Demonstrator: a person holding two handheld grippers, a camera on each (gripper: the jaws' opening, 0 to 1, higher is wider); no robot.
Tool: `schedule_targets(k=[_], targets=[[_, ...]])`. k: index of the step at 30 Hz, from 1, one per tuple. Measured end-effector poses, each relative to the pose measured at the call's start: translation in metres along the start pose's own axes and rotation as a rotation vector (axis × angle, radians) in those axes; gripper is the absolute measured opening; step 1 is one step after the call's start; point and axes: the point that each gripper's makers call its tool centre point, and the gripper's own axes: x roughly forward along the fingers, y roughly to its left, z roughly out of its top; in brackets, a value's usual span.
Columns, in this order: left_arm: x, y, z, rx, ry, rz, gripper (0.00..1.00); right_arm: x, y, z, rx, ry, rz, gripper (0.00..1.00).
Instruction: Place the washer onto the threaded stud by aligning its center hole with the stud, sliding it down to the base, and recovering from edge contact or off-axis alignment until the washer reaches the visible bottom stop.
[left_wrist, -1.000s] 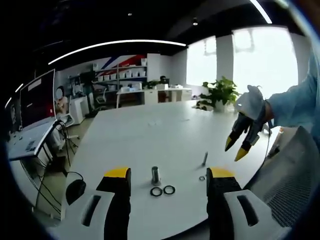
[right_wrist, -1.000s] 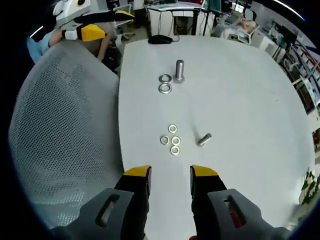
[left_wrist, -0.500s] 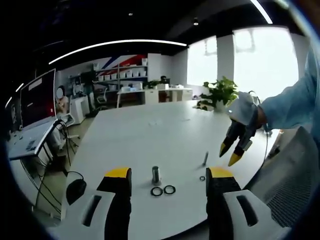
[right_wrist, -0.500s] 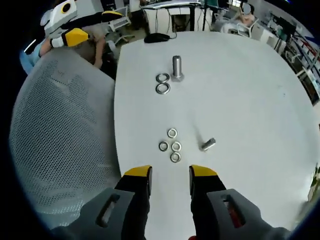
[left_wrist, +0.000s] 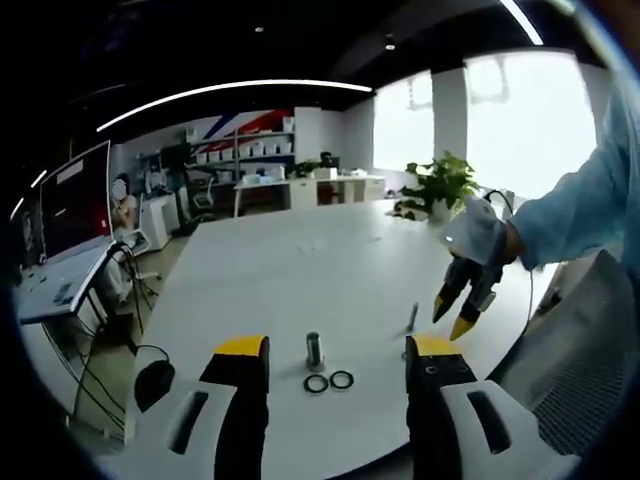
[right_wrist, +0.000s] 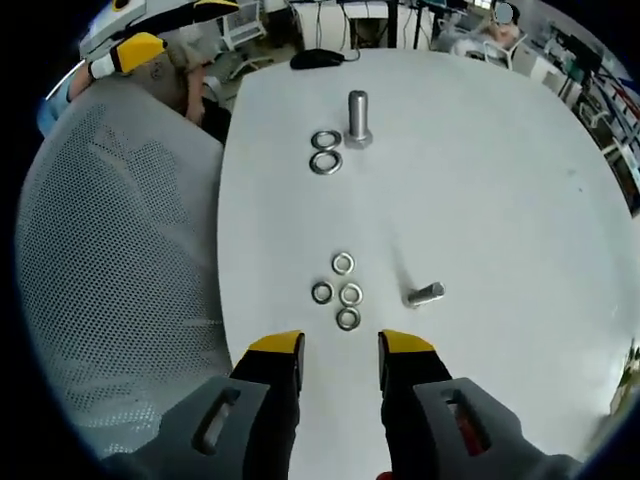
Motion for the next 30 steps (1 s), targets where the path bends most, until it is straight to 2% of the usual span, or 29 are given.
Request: schedule_targets(k=[5,8,13,24,30], targets=[[0.000,0.003,-0.002,-0.008,0.008,0.011,0.51,0.007,-0.001,0.000,-0.003,0.006,0.004,0.30],[0.002,0.002,-0.010,0.002,0.049,0.001,0.51,0.014,-0.002,-0.004,-0.007,0.016,0.010,0.27],[0.001,0.002,-0.010,0.002,0.050,0.000,0.48,0.021,-0.001,-0.002,-0.013,0.005,0.022,0.27],[0.000,0.004,-0.009,-0.003,0.044,0.011,0.47,0.032,-0.004,-0.003,-0.043,0.030,0.027,0.25],[0.000,0.005,-0.008,-0.007,0.039,0.015,0.46,0.034,-0.005,-0.005,-0.104,0.055,0.009,0.22]])
